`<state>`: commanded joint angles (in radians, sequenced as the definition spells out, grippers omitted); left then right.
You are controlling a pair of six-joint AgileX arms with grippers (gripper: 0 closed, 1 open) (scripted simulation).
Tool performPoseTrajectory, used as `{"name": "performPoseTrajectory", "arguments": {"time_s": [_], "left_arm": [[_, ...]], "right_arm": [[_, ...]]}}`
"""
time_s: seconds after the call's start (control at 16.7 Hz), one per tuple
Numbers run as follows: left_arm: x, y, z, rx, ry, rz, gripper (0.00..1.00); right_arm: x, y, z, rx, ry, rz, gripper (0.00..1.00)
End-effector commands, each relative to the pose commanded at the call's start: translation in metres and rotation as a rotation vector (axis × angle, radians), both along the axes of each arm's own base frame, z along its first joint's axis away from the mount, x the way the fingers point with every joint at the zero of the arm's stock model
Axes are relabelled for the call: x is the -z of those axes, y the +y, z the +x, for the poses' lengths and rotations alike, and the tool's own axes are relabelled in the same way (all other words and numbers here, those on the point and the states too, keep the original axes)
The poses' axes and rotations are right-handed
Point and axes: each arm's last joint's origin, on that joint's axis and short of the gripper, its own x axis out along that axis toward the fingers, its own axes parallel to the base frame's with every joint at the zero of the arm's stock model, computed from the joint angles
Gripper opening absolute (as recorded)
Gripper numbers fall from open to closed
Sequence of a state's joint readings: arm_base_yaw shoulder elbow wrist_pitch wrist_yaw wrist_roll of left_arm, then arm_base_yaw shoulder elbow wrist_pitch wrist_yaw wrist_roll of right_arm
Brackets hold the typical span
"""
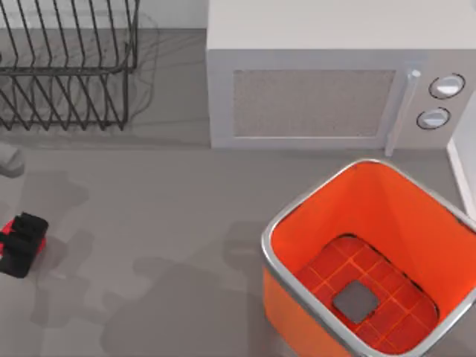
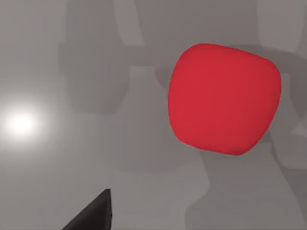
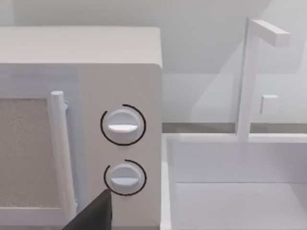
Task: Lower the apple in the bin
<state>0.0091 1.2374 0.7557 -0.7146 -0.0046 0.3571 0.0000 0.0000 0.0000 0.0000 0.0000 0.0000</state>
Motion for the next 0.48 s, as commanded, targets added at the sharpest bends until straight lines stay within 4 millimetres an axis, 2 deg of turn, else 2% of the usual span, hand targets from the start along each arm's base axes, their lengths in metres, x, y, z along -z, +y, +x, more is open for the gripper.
{"name": "performPoseTrajectory", "arguments": {"time_s": [0.18,0.48], "left_arm": [[0.008,0.000,0.035,0.066,0.201,0.004,1.00],[0.020,-0.001,0.078,0.141,0.364,0.012,1.00]], "right_arm": [[0.000,0.000,0.000,0.000,0.000,0.000,1.00],[0.000,0.000,0.000,0.000,0.000,0.000,1.00]]}}
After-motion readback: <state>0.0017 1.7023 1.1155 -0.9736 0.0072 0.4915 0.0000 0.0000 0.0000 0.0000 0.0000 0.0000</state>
